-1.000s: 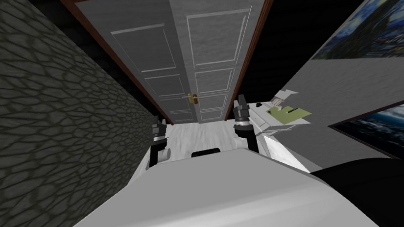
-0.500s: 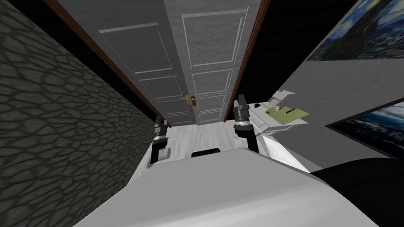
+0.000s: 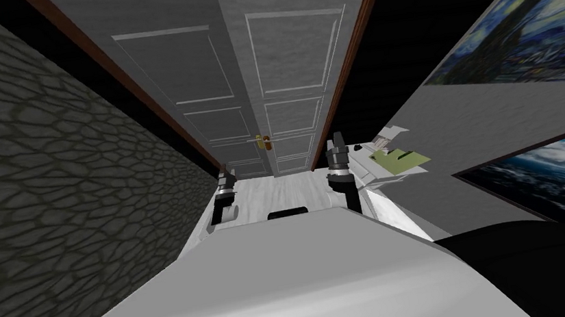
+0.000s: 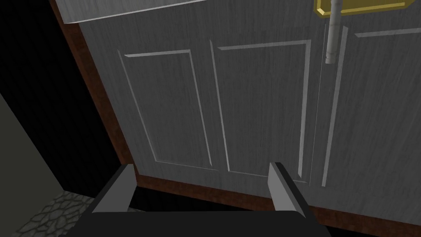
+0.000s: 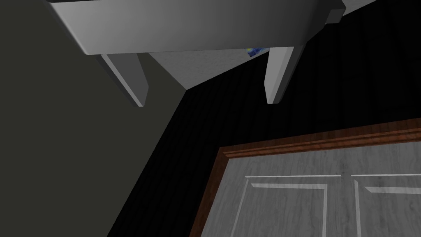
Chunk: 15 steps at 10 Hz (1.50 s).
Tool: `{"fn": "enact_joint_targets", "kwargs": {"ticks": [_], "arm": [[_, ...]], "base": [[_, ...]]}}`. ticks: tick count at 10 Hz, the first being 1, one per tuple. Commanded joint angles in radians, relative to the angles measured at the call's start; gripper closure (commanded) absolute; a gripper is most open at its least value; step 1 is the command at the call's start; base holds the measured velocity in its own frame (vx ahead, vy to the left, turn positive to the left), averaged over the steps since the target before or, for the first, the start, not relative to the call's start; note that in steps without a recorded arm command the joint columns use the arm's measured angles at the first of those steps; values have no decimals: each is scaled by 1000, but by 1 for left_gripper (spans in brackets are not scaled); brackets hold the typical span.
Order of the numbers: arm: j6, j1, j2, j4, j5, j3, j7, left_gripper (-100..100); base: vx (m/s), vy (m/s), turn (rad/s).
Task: Pull the door open
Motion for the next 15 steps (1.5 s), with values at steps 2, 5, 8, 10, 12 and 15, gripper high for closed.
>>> {"fn": "enact_joint_targets", "kwargs": {"ticks": [2,5,8,10,12,15], "arm": [[6,-31,18,63,9,3,16,-100],[16,-61,37,125,19,4,32,-100],[26,-90,56,186,29,6,48,-100],[33,-110,69,226,35,7,59,-100],[39,-128,80,265,41,8,69,-100],[49,-155,98,322,51,10,84,-100]], "base": [[95,-10,-71],[100,-13,-72],[110,-12,-71],[103,-1,-69],[100,3,-77],[103,2,-66]]}}
